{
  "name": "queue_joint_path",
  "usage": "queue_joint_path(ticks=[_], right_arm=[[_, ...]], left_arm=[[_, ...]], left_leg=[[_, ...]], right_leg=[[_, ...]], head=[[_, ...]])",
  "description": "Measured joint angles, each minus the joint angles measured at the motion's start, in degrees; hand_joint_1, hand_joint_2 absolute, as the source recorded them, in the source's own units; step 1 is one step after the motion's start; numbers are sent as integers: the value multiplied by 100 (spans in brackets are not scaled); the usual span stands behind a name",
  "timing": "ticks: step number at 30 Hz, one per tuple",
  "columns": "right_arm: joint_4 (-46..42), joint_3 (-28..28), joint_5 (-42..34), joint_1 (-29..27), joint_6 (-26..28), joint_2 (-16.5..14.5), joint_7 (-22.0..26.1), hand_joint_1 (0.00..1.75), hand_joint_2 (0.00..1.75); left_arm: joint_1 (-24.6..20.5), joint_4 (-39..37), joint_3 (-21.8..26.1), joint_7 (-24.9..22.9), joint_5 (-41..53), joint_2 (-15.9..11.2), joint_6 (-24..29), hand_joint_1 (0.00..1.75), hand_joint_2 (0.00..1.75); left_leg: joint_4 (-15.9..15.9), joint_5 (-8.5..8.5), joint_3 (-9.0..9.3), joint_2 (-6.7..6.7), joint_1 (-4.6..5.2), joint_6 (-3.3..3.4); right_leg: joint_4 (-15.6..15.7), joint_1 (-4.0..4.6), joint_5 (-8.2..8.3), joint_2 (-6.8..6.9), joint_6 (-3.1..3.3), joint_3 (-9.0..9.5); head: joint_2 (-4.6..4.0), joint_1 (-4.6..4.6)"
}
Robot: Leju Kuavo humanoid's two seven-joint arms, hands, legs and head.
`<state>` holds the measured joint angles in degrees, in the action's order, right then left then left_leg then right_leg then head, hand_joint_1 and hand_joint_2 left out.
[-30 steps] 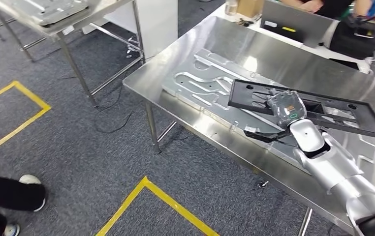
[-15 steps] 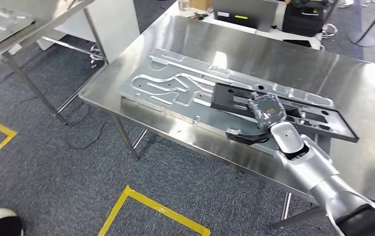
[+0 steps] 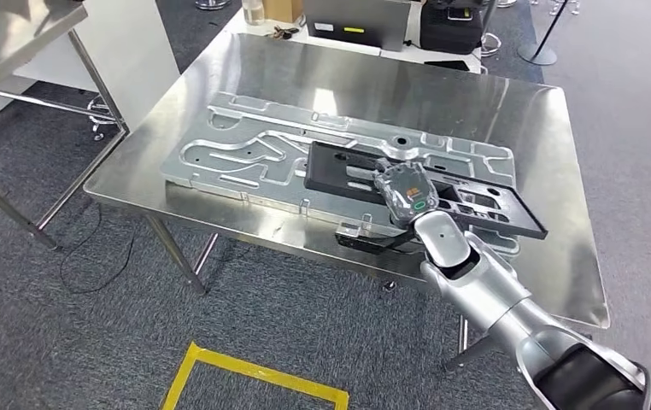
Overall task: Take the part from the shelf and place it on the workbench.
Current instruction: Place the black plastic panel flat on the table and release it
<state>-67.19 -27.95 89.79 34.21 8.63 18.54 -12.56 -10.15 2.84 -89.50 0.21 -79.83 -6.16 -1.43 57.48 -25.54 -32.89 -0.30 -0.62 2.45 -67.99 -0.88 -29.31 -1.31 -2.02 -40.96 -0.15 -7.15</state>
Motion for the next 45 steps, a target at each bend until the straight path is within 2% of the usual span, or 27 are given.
queue_joint_path(ticks=[1,2,3,4,5,7,8,9,11,12,13,15,16,17,18,19,21,22,23,24,27,32,39,45], right_arm=[[-11,-91,0,53,-23,-89,-17,175,175],[-20,-176,0,86,-52,-164,-32,175,175],[-27,-250,0,108,-86,-227,-43,175,175],[-28,-313,0,135,-116,-281,-50,175,175],[-27,-362,0,178,-138,-324,-53,175,175],[-6,-447,0,312,-153,-413,-71,175,175],[23,-493,0,388,-150,-455,-84,175,175],[73,-539,0,456,-141,-493,-103,175,175],[199,-620,0,551,-121,-549,-132,175,175],[259,-650,0,590,-111,-575,-144,175,175],[317,-682,0,635,-105,-604,-162,175,175],[454,-787,0,743,-91,-662,-219,175,175],[541,-852,0,789,-82,-682,-241,175,175],[632,-914,0,817,-74,-698,-249,175,175],[714,-963,0,830,-66,-708,-244,175,175],[780,-992,0,834,-61,-716,-235,175,175],[877,-1022,-1,854,-64,-732,-230,175,175],[927,-1027,-1,879,-93,-743,-226,175,175],[992,-1032,-1,913,-136,-755,-213,175,175],[1073,-1038,-1,943,-180,-765,-196,175,175],[1378,-1058,0,1002,-215,-799,-162,175,175],[1770,-1146,0,1135,-193,-867,-140,175,175],[2029,-1329,0,1249,-204,-937,-161,175,175],[2116,-1660,0,1536,-339,-1007,-154,175,175]], left_arm=[[0,0,0,-9,26,0,4,0,175],[-3,0,0,-17,46,1,10,0,175],[-10,1,0,-24,67,3,15,0,175],[-18,2,0,-31,91,8,19,0,175],[-24,4,0,-36,123,14,20,0,175],[-39,8,0,-54,215,25,20,0,175],[-50,9,0,-65,262,28,18,0,175],[-68,10,0,-75,302,31,16,0,175],[-116,16,0,-93,354,38,12,0,175],[-138,20,0,-98,369,41,10,0,175],[-153,22,0,-103,384,43,9,0,175],[-153,24,0,-109,429,44,6,0,175],[-149,25,0,-113,455,44,4,0,175],[-146,25,0,-115,482,44,2,0,175],[-147,26,0,-118,502,45,1,0,175],[-152,28,0,-120,513,45,1,0,175],[-168,31,0,-124,526,44,1,0,175],[-178,32,0,-126,528,44,1,0,175],[-187,34,0,-132,533,44,1,0,175],[-196,39,0,-137,537,49,1,0,175],[-204,50,0,-157,544,62,-1,0,175],[-208,50,-1,-161,578,63,-49,0,175],[-228,50,0,-145,679,63,-90,0,175],[-251,50,0,-163,760,63,-88,0,175]], left_leg=[[5,-1,-7,-87,4,5],[11,-6,-12,-166,4,3],[19,-13,-14,-240,3,-3],[31,-23,-14,-304,1,-14],[51,-38,-14,-366,-1,-30],[98,-77,-18,-482,25,-85],[112,-91,-16,-536,40,-115],[116,-99,-12,-589,54,-146],[118,-119,6,-655,44,-212],[171,-171,-8,-576,28,-248],[317,-279,-67,-438,10,-278],[951,-636,-358,-114,-14,-321],[1343,-804,-548,-42,-17,-332],[1641,-889,-699,-14,-17,-339],[1752,-861,-767,-6,-17,-341],[1613,-715,-718,-6,-18,-337],[870,-309,-394,22,-27,-315],[525,-175,-240,50,-23,-295],[298,-106,-144,73,-28,-275],[203,-99,-112,91,-27,-259],[183,-67,-125,89,-11,-225],[185,-44,-153,99,4,-183],[190,-44,-162,97,12,-175],[186,-38,-162,95,12,-170]], right_leg=[[-358,-13,-147,73,-23,-166],[-596,-28,-206,105,-41,-268],[-633,-43,-159,125,-55,-269],[-444,-55,-18,155,-63,-153],[-71,-59,170,227,-63,59],[622,-10,391,433,-4,423],[797,16,421,488,39,500],[836,44,406,484,84,499],[860,36,440,358,159,490],[879,23,459,310,199,495],[900,6,481,268,243,497],[915,-7,508,178,304,482],[913,-1,513,130,319,470],[908,5,516,82,323,465],[900,9,516,41,323,462],[889,10,514,9,320,464],[855,7,502,-42,297,459],[832,13,496,-66,272,445],[808,28,488,-83,248,426],[796,42,487,-94,244,407],[814,53,514,-94,262,394],[872,41,559,-83,205,402],[889,27,571,-83,133,398],[885,31,572,-84,128,388]], head=[[0,3],[0,2],[0,2],[0,1],[0,1],[0,2],[0,3],[0,4],[0,3],[0,3],[0,3],[0,4],[0,5],[0,4],[0,4],[0,4],[0,4],[0,4],[0,3],[0,2],[0,2],[0,2],[0,2],[0,3]])
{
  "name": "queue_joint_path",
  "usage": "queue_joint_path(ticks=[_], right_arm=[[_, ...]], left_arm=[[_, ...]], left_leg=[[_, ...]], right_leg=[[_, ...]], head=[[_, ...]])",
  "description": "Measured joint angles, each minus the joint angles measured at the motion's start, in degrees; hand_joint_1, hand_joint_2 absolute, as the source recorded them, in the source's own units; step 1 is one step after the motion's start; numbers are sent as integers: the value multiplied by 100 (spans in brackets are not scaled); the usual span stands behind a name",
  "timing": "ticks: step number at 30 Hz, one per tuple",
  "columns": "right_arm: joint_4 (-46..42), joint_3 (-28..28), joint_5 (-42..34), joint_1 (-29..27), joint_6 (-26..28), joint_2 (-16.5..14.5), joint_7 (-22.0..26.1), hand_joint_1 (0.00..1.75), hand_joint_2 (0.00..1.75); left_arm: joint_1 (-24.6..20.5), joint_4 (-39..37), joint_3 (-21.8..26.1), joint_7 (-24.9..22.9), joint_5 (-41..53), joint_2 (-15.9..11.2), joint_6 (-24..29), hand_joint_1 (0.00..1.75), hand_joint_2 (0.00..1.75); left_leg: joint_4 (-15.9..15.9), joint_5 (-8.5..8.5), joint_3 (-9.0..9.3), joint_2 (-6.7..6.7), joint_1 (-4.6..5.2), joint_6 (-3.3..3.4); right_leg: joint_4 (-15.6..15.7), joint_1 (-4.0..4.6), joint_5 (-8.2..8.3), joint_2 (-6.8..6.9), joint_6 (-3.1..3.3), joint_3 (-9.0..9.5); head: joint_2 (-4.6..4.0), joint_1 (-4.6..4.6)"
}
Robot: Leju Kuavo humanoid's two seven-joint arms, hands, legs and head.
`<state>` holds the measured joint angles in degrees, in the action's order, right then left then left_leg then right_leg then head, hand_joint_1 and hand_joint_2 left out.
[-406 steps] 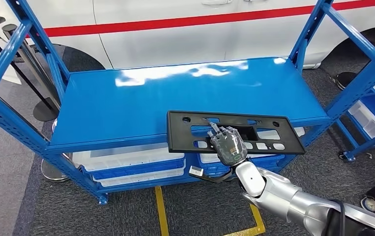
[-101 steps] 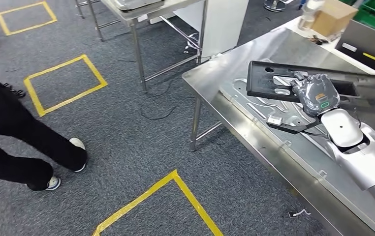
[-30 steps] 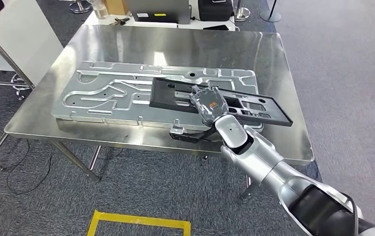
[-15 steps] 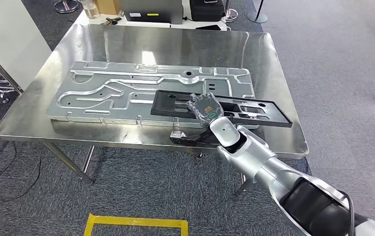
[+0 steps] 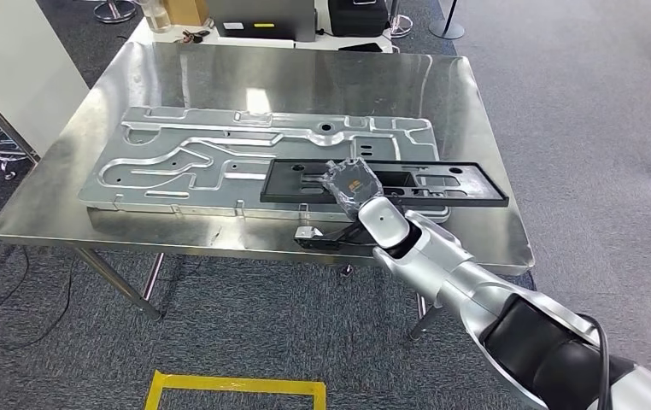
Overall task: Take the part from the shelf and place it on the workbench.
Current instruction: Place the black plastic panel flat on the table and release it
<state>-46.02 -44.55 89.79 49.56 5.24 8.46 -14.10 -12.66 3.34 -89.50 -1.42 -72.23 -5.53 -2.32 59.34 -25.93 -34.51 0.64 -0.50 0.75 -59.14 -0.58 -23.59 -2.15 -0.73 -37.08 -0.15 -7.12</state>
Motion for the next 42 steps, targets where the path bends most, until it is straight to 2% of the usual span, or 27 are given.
queue_joint_path(ticks=[19,34,42], right_arm=[[242,-620,-1,505,-206,-149,33,175,175],[547,-633,0,463,-286,-149,62,175,175],[710,-563,-2,321,-161,-150,11,175,175]], left_arm=[[-5,33,0,54,-181,-14,-109,0,175],[-3,33,0,54,-281,-21,-103,0,175],[-5,33,0,55,-391,-18,-171,0,175]], left_leg=[[-3,5,0,-2,-7,-7],[-3,5,0,-3,-7,-7],[-3,5,1,-3,-7,-7]], right_leg=[[-11,20,0,1,1,-7],[-11,20,0,-1,1,-9],[-11,20,0,-2,1,-9]], head=[[0,-1],[0,-1],[0,-1]])
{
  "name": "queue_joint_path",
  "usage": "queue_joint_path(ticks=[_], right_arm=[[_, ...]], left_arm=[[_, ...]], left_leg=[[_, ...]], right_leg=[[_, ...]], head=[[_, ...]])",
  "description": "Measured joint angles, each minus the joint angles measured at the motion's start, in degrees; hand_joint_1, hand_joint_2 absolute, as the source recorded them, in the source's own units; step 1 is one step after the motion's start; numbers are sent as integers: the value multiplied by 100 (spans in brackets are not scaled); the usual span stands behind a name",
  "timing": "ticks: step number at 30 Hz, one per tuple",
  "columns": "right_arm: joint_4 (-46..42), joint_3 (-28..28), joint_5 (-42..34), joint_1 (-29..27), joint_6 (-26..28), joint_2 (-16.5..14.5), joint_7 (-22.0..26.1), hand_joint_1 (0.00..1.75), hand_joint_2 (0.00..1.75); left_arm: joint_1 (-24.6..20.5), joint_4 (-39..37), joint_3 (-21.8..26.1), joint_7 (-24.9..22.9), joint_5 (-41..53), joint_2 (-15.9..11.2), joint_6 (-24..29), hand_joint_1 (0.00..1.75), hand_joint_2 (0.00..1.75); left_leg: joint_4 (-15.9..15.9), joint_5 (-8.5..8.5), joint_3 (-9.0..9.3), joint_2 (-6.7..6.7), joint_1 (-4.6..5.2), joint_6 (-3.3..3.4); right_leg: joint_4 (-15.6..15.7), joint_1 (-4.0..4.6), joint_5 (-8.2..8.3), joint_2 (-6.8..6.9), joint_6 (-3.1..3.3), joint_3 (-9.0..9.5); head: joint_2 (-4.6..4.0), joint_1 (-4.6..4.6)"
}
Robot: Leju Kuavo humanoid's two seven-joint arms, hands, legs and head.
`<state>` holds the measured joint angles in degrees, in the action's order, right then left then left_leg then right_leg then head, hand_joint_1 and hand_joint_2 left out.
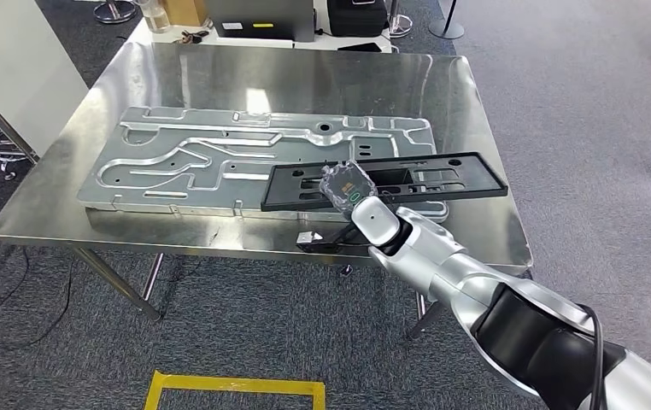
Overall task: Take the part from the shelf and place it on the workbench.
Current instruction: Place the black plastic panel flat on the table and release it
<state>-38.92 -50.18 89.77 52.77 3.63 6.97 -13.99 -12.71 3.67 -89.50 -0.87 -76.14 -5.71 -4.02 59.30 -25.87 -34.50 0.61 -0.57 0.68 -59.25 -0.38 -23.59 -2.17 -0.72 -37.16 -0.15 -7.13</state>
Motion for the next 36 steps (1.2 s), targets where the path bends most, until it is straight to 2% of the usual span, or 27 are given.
queue_joint_path(ticks=[1,5,13,17,36], right_arm=[[9,18,0,-10,1,-1,0,175,175],[25,75,1,-48,-6,-2,11,0,0],[43,301,2,-338,-2,-23,72,0,0],[71,462,2,-448,32,-26,108,0,0],[107,686,2,-635,271,-26,170,0,0]], left_arm=[[-1,0,0,0,-7,1,-2,0,175],[-2,0,0,0,-23,4,-14,0,175],[7,0,0,14,-87,16,-113,0,175],[21,0,1,54,-214,16,-139,0,0],[41,0,0,60,-331,16,-155,0,0]], left_leg=[[0,0,0,0,0,0],[0,0,1,0,0,0],[0,0,1,0,0,1],[0,0,1,-1,0,1],[0,1,5,-4,0,1]], right_leg=[[0,0,0,0,0,0],[0,0,0,0,0,1],[0,-1,0,0,0,2],[0,0,0,-1,0,2],[0,1,3,-3,1,3]], head=[[0,0],[0,0],[0,0],[0,0],[0,0]])
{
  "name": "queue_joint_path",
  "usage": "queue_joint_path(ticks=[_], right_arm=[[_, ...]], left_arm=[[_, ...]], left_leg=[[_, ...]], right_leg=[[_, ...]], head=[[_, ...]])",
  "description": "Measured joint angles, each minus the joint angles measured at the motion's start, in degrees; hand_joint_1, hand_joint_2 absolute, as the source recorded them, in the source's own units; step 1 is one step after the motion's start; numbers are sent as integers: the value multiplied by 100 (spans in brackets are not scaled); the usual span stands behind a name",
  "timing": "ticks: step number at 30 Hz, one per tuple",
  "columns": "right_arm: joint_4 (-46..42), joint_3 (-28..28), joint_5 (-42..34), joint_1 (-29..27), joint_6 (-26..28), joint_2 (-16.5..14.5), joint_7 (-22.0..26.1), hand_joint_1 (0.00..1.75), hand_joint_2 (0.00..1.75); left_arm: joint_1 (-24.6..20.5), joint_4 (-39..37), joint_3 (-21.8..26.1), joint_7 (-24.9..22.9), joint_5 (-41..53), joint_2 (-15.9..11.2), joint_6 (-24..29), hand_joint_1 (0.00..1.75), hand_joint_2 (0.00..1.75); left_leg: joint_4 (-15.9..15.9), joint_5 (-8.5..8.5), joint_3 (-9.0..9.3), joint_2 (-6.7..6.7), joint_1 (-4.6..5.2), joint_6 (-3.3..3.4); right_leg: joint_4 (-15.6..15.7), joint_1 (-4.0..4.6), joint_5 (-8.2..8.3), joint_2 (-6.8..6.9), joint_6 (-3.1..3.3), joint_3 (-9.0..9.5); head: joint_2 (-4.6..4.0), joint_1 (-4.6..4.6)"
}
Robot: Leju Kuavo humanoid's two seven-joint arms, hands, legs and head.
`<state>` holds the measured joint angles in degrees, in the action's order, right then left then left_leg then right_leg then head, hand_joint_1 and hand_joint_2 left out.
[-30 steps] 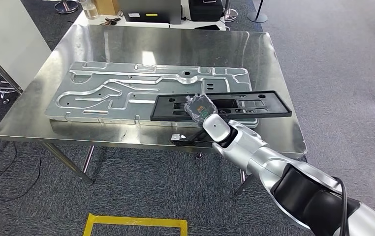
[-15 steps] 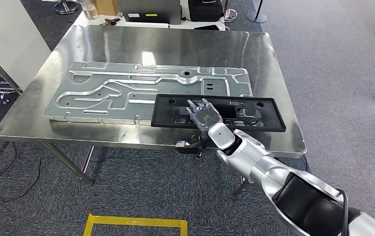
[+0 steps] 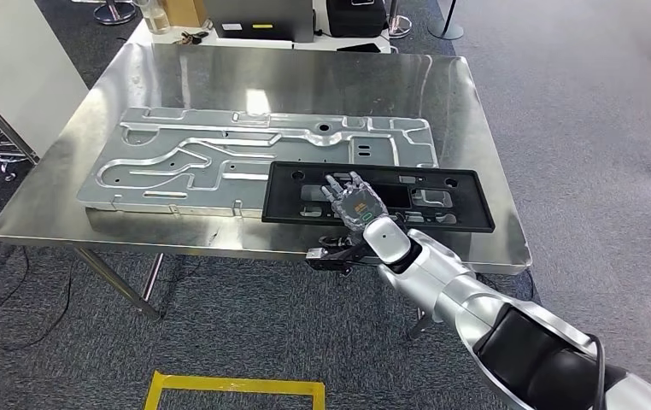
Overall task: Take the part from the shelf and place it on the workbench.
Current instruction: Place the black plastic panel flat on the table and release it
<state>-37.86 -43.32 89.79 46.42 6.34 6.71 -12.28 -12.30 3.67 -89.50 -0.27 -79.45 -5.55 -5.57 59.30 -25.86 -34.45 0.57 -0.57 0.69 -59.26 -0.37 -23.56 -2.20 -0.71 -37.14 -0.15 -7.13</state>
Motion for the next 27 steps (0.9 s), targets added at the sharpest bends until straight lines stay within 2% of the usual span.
queue_joint_path(ticks=[7,18,27], right_arm=[[-123,-33,0,-9,163,0,-112,0,0],[-1041,-378,0,-6,101,83,-401,0,0],[-1426,-490,0,-4,107,172,-509,0,0]], left_arm=[[3,0,0,11,0,0,-22,0,0],[29,0,0,68,-6,0,-33,0,0],[39,0,0,73,-29,1,-33,0,0]], left_leg=[[0,0,-1,-1,0,0],[0,0,0,-6,0,0],[0,0,0,-6,0,0]], right_leg=[[-1,0,0,-1,0,0],[-1,1,0,-8,0,-1],[-1,-3,0,-8,0,-1]], head=[[0,0],[0,0],[0,0]])
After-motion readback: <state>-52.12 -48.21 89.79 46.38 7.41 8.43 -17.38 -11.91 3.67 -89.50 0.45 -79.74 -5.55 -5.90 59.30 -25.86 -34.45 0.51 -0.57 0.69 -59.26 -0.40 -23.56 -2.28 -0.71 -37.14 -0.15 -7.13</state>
